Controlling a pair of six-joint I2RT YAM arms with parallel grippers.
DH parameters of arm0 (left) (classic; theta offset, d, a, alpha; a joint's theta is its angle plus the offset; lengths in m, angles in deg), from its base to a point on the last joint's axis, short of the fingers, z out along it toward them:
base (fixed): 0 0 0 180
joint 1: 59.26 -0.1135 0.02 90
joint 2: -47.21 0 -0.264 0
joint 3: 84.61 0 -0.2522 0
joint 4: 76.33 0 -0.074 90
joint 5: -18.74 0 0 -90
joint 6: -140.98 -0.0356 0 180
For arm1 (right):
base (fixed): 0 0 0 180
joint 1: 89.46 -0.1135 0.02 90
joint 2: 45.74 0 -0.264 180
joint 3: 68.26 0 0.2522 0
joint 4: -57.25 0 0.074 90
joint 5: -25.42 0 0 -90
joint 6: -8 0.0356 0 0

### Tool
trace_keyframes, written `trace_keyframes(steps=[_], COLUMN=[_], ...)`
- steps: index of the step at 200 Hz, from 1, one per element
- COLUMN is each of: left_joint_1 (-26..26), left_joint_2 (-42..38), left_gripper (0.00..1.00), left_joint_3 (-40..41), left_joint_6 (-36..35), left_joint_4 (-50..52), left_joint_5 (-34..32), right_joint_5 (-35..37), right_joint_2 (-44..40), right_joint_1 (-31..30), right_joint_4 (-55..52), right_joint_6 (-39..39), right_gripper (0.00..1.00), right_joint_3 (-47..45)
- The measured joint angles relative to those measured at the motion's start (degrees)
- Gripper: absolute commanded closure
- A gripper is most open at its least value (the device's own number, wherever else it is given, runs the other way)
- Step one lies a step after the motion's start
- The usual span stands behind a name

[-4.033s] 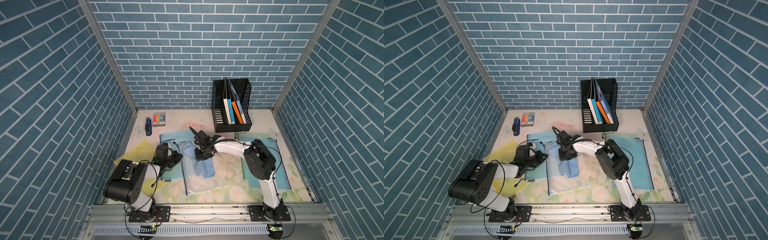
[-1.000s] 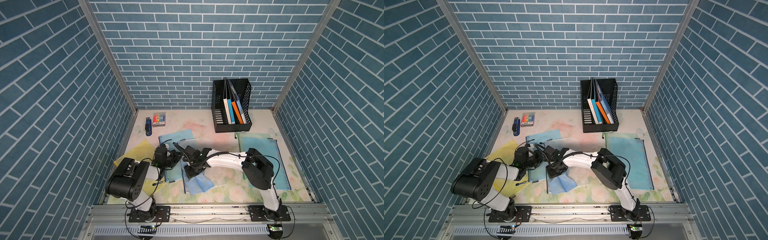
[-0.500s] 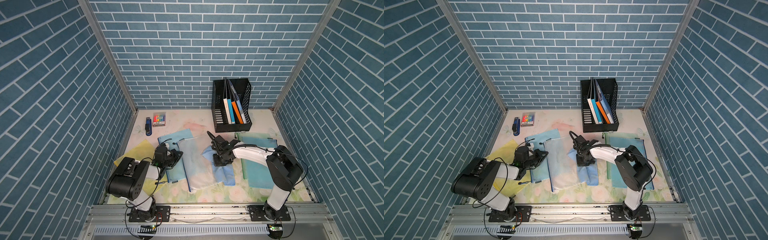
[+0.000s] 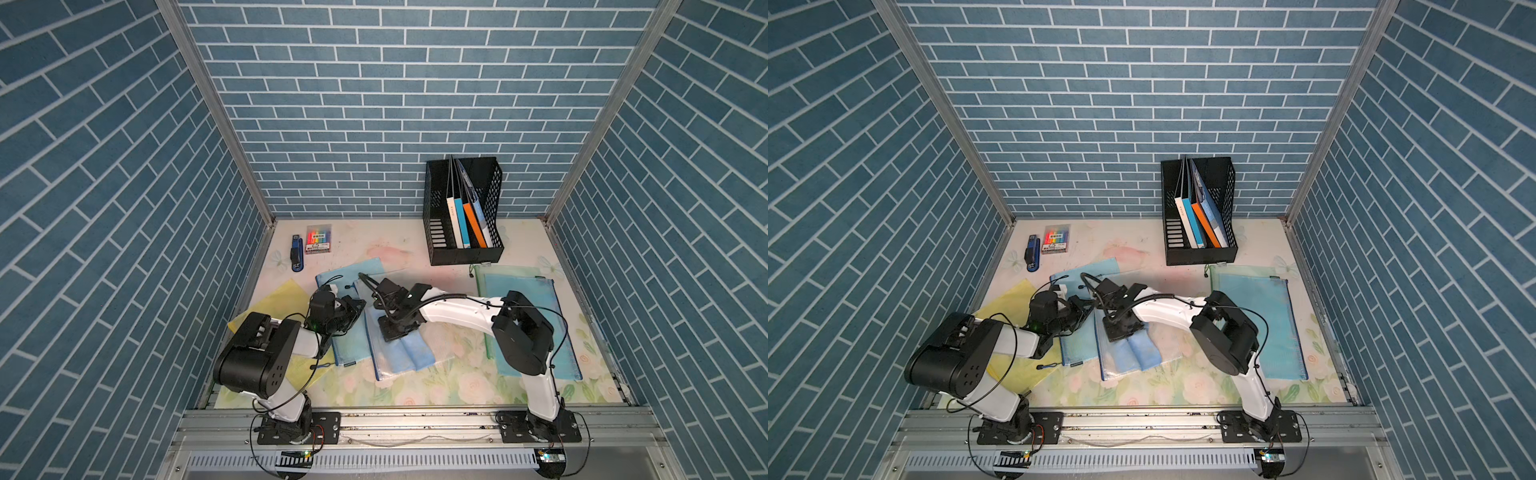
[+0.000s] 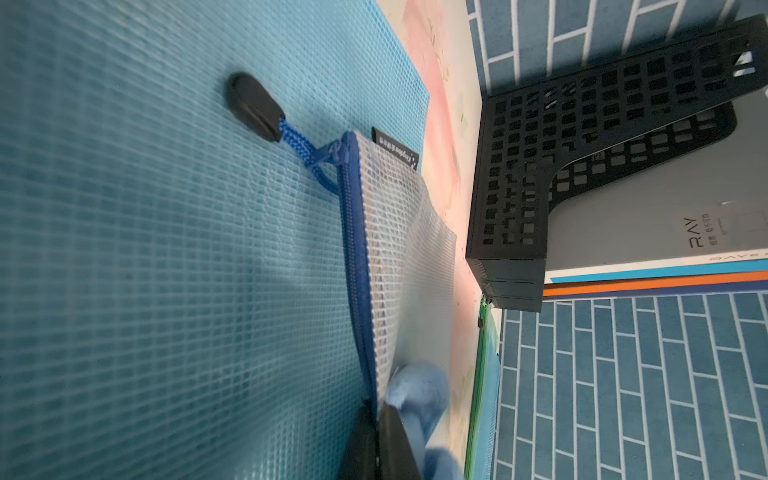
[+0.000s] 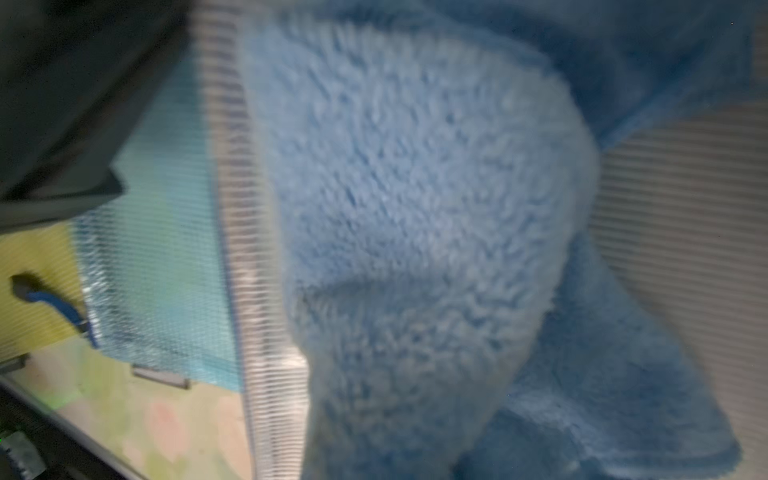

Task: Wipe the document bag
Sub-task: Wipe the dirt from the document bag.

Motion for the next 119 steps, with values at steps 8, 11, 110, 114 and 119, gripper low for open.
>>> trace_keyframes(steps=[8,11,110,114,119], left_joint_1=[0.0,0.0,0.0,0.0,0.0], left_joint_2=[0.0,0.0,1.7,1.7,1.7], left_gripper=[1.00,1.00,1.00,1.00,1.00], left_joint_3=[0.0,0.0,0.0,0.0,0.0], left_joint_6=[0.4,0.5,1.2,1.1,1.0], left_joint_4=[-0.4,-0.6,-2.4,-2.4,-2.3], left_joint_5=[-0.2,-0.3,-0.1,0.0,0.0], right_joint_5=[-0.7,-1.0,-0.9,-0.6,0.1], right_joint_2=[0.5,0.5,-10.2,-11.0,-12.2], right_joint_1=[-1.4,-1.8,1.7,2.1,3.0], right_joint_4=[0.0,0.0,1.1,0.9,0.7], right_joint_6=[0.0,0.0,0.7,0.7,0.8], right_gripper=[1.00,1.00,1.00,1.00,1.00], right_joint_3=[0.5,0.4,-17.7,-18.7,-20.0])
